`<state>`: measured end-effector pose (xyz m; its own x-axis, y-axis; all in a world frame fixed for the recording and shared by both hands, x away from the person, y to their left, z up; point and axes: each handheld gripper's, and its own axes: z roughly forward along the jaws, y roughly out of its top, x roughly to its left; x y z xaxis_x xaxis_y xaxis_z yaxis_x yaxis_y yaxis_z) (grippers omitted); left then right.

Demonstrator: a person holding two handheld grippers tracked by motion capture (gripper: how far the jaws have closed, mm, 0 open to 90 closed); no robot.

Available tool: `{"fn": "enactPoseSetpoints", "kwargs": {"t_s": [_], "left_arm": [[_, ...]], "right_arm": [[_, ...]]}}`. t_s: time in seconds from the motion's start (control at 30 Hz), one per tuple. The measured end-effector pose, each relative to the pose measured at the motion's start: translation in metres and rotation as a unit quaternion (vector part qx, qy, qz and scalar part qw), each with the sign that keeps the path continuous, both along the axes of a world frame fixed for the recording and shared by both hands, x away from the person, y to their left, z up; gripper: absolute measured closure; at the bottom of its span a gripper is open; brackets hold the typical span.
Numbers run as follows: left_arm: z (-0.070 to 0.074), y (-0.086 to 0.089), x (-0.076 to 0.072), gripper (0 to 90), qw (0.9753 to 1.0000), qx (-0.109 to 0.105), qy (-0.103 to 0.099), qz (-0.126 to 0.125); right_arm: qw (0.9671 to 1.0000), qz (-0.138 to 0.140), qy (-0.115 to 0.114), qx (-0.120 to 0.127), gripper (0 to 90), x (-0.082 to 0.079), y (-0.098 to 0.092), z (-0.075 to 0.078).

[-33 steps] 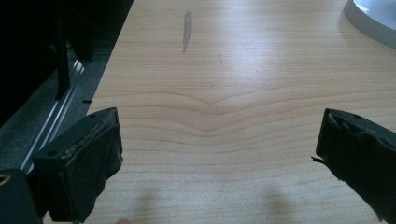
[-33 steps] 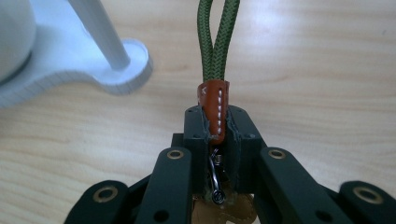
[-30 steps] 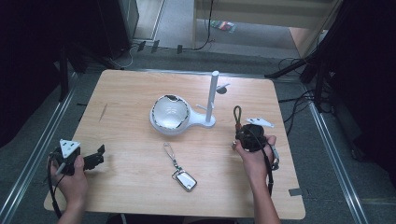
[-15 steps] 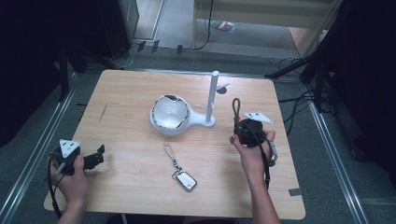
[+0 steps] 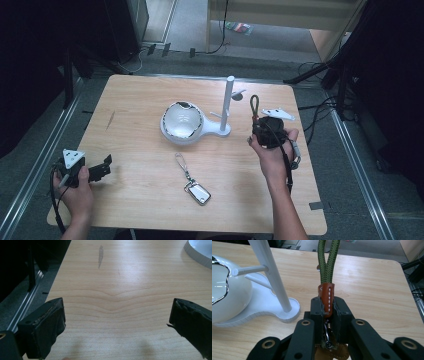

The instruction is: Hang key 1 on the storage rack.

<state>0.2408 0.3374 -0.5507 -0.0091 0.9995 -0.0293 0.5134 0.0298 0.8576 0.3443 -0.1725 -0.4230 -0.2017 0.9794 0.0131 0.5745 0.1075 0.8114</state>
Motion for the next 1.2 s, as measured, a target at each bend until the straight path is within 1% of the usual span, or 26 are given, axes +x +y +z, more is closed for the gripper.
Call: {"fn": "enactPoseSetpoints", "kwargs": {"t_s": [0.3,0.77,1.0,1.2], "left_arm": [[0.0,0.0,0.0,0.6,1.0,0.002,0.002,-0.001],[0.0,0.0,0.0,0.6,1.0,0.002,0.002,-0.001],[0.0,0.0,-0.001,0.6,1.0,-0.002,-0.002,-0.001],[0.0,0.0,-0.001,0.6,1.0,-0.003,-0.002,0.0]], "right_arm": [[1.0,0.003,-0.004,-0.005,80.8,0.001,0.001,0.01],[0.9999,0.012,-0.009,-0.008,80.8,0.005,0.011,0.022],[0.9997,0.018,-0.012,-0.012,80.8,0.006,0.017,0.025],[0.9996,0.021,-0.013,-0.015,80.8,0.006,0.022,0.027]]}}
